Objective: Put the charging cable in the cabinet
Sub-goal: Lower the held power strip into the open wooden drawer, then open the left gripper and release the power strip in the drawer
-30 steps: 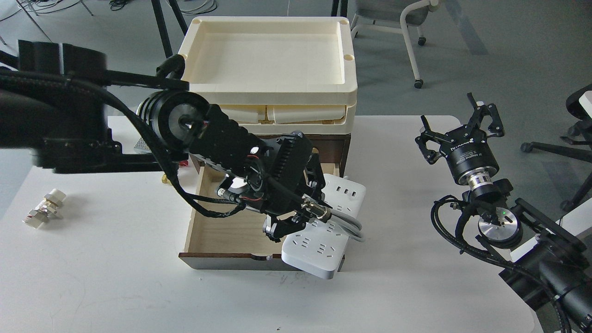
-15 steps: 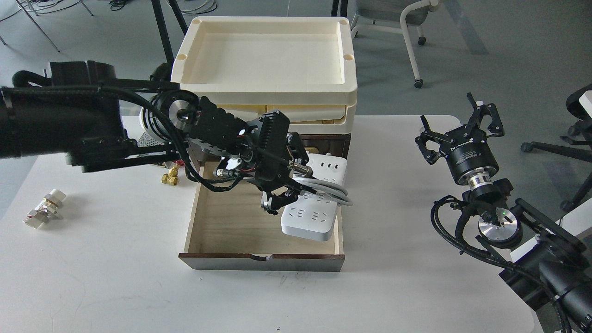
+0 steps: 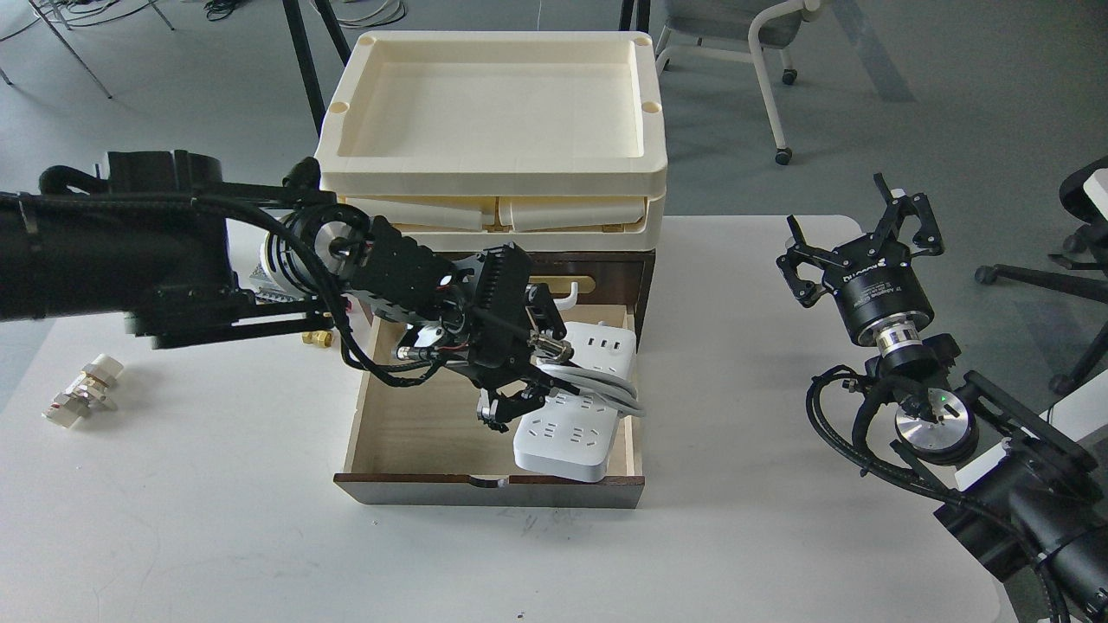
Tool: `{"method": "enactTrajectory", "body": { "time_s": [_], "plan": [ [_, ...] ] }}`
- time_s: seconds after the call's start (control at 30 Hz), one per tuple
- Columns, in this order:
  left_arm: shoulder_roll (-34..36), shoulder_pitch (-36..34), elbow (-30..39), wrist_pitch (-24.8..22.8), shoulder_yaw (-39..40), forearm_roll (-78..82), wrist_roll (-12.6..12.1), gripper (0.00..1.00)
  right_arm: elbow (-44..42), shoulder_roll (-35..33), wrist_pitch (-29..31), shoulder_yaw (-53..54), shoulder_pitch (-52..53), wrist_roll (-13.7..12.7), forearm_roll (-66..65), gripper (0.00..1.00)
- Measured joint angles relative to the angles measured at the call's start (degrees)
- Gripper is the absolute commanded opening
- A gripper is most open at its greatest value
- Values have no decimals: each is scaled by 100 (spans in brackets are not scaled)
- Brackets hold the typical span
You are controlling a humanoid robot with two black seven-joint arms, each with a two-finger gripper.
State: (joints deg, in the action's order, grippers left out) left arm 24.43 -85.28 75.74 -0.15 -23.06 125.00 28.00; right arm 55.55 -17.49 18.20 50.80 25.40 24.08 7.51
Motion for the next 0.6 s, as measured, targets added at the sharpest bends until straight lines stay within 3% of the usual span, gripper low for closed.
{"method": "enactTrajectory", "body": {
  "time_s": [0.6],
  "plan": [
    [376, 416, -333, 71, -17, 0, 0, 8, 0, 0, 0, 0, 0, 0, 2, 100]
  ]
}}
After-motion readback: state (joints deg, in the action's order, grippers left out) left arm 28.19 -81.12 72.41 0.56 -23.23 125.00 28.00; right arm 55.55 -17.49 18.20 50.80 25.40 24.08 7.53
